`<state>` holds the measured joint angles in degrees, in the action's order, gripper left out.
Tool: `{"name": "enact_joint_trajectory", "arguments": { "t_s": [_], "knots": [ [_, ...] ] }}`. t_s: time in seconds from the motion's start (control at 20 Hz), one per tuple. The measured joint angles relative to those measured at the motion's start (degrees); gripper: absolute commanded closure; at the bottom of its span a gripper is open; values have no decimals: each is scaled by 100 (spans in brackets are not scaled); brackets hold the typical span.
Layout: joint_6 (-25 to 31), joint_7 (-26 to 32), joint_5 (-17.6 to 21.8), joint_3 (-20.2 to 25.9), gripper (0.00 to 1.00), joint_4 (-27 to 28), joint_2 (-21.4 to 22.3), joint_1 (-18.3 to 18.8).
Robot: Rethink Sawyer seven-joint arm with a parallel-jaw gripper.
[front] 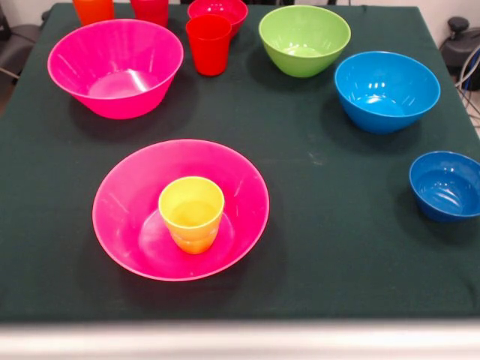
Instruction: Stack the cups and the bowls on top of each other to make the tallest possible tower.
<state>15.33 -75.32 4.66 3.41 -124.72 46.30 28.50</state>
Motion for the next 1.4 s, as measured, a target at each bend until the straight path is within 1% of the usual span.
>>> {"name": "enact_joint_trajectory", "arguments": {
  "t_s": [0.55, 1.05, 1.4],
  "knots": [
    [-294, 0, -1, 0, 0, -146, -58, -1],
    [-601, 0, 38, 1, 0, -163, -351, -1],
    [-951, 0, 192, 2, 0, -183, -603, -25]
  ]
}}
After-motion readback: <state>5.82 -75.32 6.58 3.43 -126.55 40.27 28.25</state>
